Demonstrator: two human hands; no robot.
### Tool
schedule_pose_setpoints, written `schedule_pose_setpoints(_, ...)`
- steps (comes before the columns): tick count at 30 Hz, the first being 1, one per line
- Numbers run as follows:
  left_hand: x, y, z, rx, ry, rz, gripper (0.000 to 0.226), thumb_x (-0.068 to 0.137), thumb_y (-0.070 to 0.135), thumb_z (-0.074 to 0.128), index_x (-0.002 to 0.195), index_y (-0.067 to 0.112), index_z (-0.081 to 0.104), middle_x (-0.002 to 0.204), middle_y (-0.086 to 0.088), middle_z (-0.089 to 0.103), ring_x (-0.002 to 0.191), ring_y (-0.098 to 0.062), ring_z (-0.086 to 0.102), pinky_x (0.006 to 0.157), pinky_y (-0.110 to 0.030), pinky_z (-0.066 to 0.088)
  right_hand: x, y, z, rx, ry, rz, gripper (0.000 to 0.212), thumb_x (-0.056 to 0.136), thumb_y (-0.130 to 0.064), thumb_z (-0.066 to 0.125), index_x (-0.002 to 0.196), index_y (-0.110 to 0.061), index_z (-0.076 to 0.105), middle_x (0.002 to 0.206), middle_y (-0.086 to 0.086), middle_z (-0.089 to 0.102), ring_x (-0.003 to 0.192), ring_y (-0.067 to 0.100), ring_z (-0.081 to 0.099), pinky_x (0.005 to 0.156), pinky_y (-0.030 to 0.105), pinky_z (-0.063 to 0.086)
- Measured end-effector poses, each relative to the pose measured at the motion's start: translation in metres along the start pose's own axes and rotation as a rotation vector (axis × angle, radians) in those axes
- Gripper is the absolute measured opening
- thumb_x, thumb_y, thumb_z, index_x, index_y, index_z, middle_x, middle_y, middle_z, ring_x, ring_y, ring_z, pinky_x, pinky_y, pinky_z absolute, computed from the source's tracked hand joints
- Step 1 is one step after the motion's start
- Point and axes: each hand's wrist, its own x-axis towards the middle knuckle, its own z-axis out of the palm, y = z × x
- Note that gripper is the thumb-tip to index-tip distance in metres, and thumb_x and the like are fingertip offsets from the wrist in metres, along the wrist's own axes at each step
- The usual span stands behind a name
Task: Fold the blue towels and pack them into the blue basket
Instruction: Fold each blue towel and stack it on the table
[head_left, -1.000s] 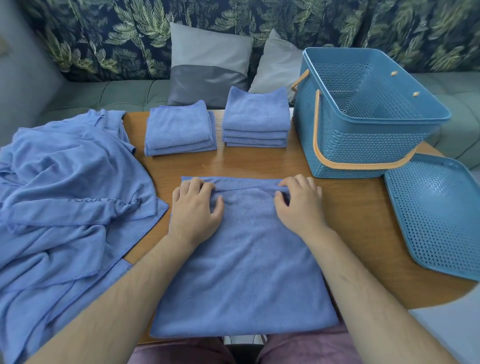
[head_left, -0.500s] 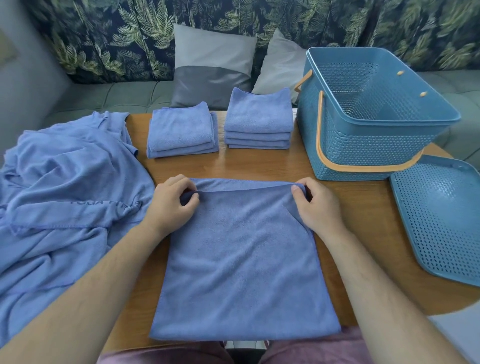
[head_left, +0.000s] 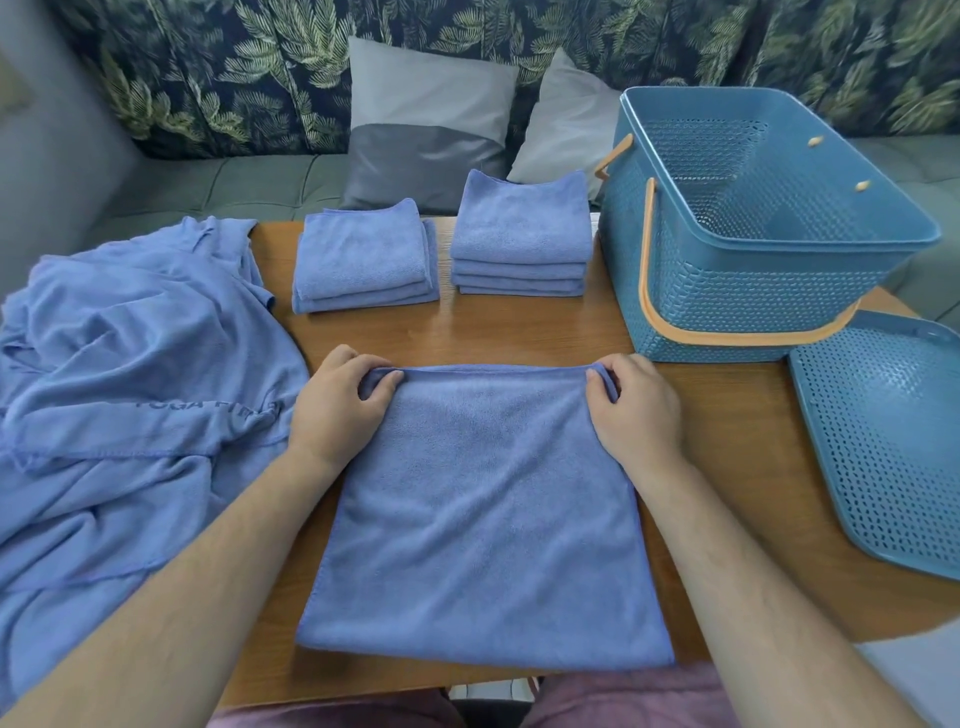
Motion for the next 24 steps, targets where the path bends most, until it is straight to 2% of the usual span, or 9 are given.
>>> schedule_pose_setpoints(3, 0.001, -0.001, 0.002, 0.015, -0.011, 0.018, 0.013, 0.093, 0.033, 0.068, 0.096, 0.021, 0.070, 0.095, 0.009, 0.052, 0.090, -0.010, 0.054, 0.078, -0.033, 0.049, 0.000, 0.001, 0.002, 0.005, -0.040, -0.024, 0.012, 0.097, -0.029, 0.057, 0.099, -0.023, 0.067, 0.101, -0.006, 0.056, 0.081, 0.018, 0.058, 0.067, 0.029, 0.039)
schedule_pose_setpoints(5, 0.003, -0.004, 0.003, 0.023, -0.014, 0.051, 0.011, 0.094, 0.028, 0.068, 0.095, 0.017, 0.070, 0.099, 0.006, 0.052, 0.095, -0.015, 0.054, 0.084, -0.031, 0.046, 0.001, 0.002, 0.003, 0.023, -0.051, -0.041, 0.011, 0.098, -0.026, 0.057, 0.100, -0.022, 0.067, 0.102, -0.005, 0.054, 0.084, 0.018, 0.058, 0.069, 0.028, 0.037)
schedule_pose_setpoints(7, 0.004, -0.005, 0.003, 0.056, -0.006, 0.093, 0.009, 0.094, 0.024, 0.068, 0.097, 0.015, 0.068, 0.103, 0.001, 0.055, 0.099, -0.022, 0.053, 0.090, -0.033, 0.042, 0.001, 0.005, 0.004, 0.043, -0.039, -0.074, 0.012, 0.099, -0.023, 0.055, 0.101, -0.020, 0.066, 0.105, -0.003, 0.052, 0.094, 0.018, 0.055, 0.079, 0.030, 0.041)
schedule_pose_setpoints(10, 0.002, -0.001, 0.001, 0.111, 0.007, 0.105, 0.003, 0.097, 0.021, 0.062, 0.099, 0.018, 0.062, 0.103, 0.000, 0.061, 0.096, -0.027, 0.053, 0.083, -0.041, 0.041, 0.001, 0.006, 0.004, 0.050, -0.014, -0.150, 0.012, 0.102, -0.018, 0.049, 0.104, -0.015, 0.060, 0.107, 0.002, 0.055, 0.101, 0.023, 0.051, 0.092, 0.038, 0.043)
schedule_pose_setpoints(13, 0.000, 0.002, -0.001, 0.103, -0.004, 0.086, 0.003, 0.099, 0.022, 0.059, 0.101, 0.020, 0.059, 0.096, 0.000, 0.059, 0.093, -0.027, 0.052, 0.078, -0.040, 0.036, -0.001, 0.003, 0.001, 0.144, -0.034, -0.120, 0.009, 0.104, -0.016, 0.046, 0.101, -0.018, 0.055, 0.098, -0.002, 0.059, 0.092, 0.020, 0.053, 0.081, 0.039, 0.045)
schedule_pose_setpoints(16, 0.001, 0.004, -0.008, -0.007, -0.033, 0.057, 0.006, 0.098, 0.023, 0.062, 0.100, 0.020, 0.057, 0.093, -0.002, 0.054, 0.086, -0.018, 0.050, 0.078, -0.037, 0.038, -0.004, 0.001, -0.006, 0.266, -0.055, -0.042, 0.006, 0.103, -0.017, 0.050, 0.099, -0.020, 0.053, 0.096, -0.005, 0.061, 0.089, 0.015, 0.056, 0.078, 0.032, 0.043)
schedule_pose_setpoints(20, 0.004, 0.020, -0.032, -0.229, -0.048, -0.002, 0.016, 0.093, 0.016, 0.069, 0.087, 0.016, 0.055, 0.080, -0.013, 0.051, 0.068, -0.010, 0.044, 0.065, -0.018, 0.036, -0.005, -0.004, -0.021, 0.367, -0.066, 0.045, 0.005, 0.099, -0.016, 0.061, 0.094, -0.018, 0.061, 0.090, -0.007, 0.063, 0.085, 0.012, 0.058, 0.077, 0.027, 0.043)
schedule_pose_setpoints(22, 0.007, 0.028, -0.046, -0.304, -0.064, -0.063, 0.020, 0.091, 0.019, 0.073, 0.080, 0.018, 0.057, 0.074, -0.012, 0.049, 0.061, -0.009, 0.040, 0.058, -0.018, 0.034, -0.005, -0.009, -0.032, 0.396, -0.054, 0.073, 0.007, 0.097, -0.015, 0.064, 0.091, -0.018, 0.065, 0.087, -0.009, 0.065, 0.082, 0.010, 0.059, 0.074, 0.025, 0.041)
schedule_pose_setpoints(24, 0.010, 0.032, -0.063, -0.336, -0.084, -0.103, 0.018, 0.089, 0.023, 0.076, 0.079, 0.020, 0.061, 0.072, -0.010, 0.049, 0.059, -0.007, 0.040, 0.059, -0.024, 0.038, -0.004, -0.017, -0.045, 0.422, -0.049, 0.088, 0.005, 0.096, -0.017, 0.067, 0.091, -0.018, 0.068, 0.087, -0.011, 0.068, 0.083, 0.006, 0.061, 0.073, 0.023, 0.042)
